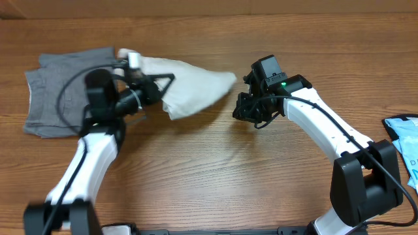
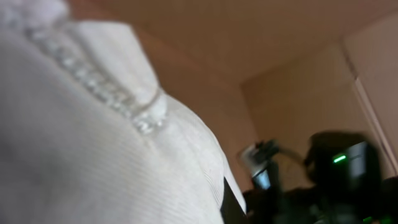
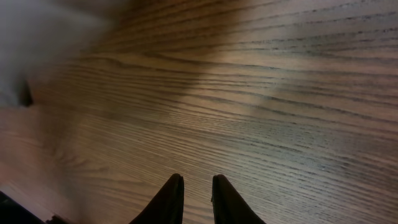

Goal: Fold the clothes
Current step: 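Lift the folded shorts with the left gripper and carry them left, then lower the shorts onto the grey garment stack and release with the left gripper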

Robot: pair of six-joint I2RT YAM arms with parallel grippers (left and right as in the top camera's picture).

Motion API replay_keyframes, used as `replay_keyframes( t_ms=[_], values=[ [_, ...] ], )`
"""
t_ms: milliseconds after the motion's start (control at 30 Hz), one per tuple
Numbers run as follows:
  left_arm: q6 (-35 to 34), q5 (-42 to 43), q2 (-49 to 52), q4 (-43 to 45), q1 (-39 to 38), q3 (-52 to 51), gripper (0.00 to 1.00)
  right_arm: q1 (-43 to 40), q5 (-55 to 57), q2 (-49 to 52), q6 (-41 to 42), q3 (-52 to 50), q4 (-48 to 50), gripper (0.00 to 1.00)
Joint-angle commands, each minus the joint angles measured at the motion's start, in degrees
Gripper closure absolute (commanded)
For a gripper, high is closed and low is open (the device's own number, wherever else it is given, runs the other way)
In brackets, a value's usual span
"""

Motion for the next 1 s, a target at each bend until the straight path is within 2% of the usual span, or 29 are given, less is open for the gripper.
replay_keyframes(
  t_ms=[0,233,500,833,967],
  values=[
    [-2.12,-3.69,-6.93,0.63,3.56,0.92,0.96,0.17,0.59,-1.2,-0.59,0.79,-0.11,0.8],
    [0.96,-5.64,-12.02,0.72,15.67,1.2,0.96,0.17,0.59,-1.2,-0.59,0.76,-0.11,0.8],
    [12.41,-6.56,-10.97,0.76,26.36,3.02,0.96,0.2,0.59,-1.2,-0.59,0.76,-0.76,0.8],
    [23.67,-6.69,1.33,1.09,28.52,14.29,0.96,0.2,0.59,-1.2,-0.57,0.76,-4.09,0.8],
    [26.21,-11.52,7.87,1.14,28.52,19.39,0.96,0.2,0.57,-1.2,-0.57,0.76,-5.03,0.8]
  ],
)
